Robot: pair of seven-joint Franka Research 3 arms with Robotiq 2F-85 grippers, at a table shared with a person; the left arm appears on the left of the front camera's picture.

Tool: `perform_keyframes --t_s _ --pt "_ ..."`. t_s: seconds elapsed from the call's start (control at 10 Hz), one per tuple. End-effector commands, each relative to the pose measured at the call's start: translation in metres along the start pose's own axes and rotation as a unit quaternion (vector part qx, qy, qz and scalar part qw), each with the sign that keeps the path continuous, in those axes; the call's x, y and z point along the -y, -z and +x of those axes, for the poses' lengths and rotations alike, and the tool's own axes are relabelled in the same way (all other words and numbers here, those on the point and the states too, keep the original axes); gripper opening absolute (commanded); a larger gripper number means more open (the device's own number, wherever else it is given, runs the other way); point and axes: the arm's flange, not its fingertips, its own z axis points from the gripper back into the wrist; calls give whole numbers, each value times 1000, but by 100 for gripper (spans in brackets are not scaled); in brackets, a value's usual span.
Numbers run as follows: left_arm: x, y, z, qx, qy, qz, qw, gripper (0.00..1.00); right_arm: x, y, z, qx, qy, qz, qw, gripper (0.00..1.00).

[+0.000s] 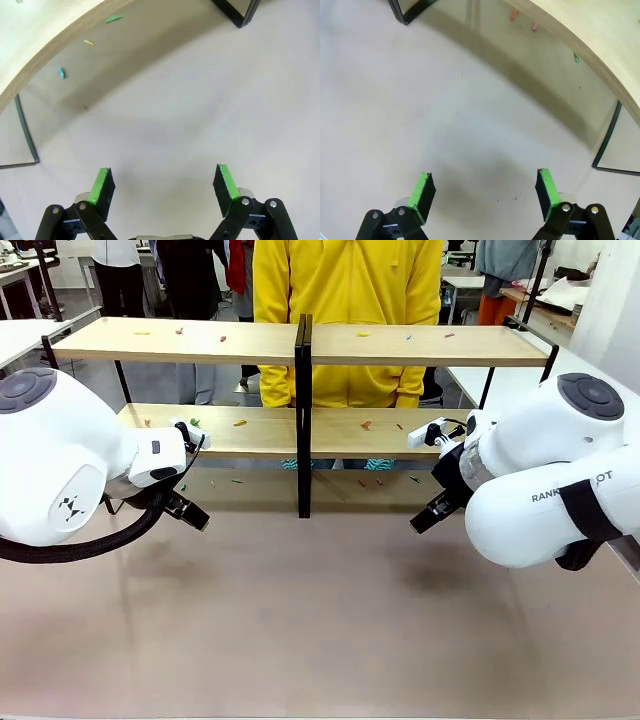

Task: Clean the shelves.
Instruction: Pick up the Duster when the human hands it over.

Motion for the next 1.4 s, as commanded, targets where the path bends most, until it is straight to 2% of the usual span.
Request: perform_keyframes --t_s 0.0,0.6,0.7,0.8,0.9,1.0,1.1,1.2,1.3 --pt "0 0 0 0 0 0 1000 100 0 0 0 0 0 0 1000 100" --pt "0 0 0 0 0 0 1000 100 0 0 0 0 0 0 1000 100" --pt "-4 -43 -19 35 63 -26 997 100 2 -40 -4 4 -20 -15 1000 100" --pt "-15 -99 -56 99 116 -49 987 100 11 -104 -16 49 -25 -32 998 100" --pt "-24 -168 -93 169 131 -20 977 100 18 -176 -33 99 -26 -50 994 100" --pt "-32 -212 -127 232 151 -31 961 100 20 -227 -47 142 -27 -63 988 100" --pt "-38 -240 -150 269 164 -36 949 100 20 -262 -59 170 -35 -80 982 100" --pt "-46 -250 -167 294 158 -46 942 100 24 -281 -66 184 -34 -96 978 100" --pt "-51 -253 -172 329 148 -81 929 100 28 -287 -66 184 -35 -103 977 100"
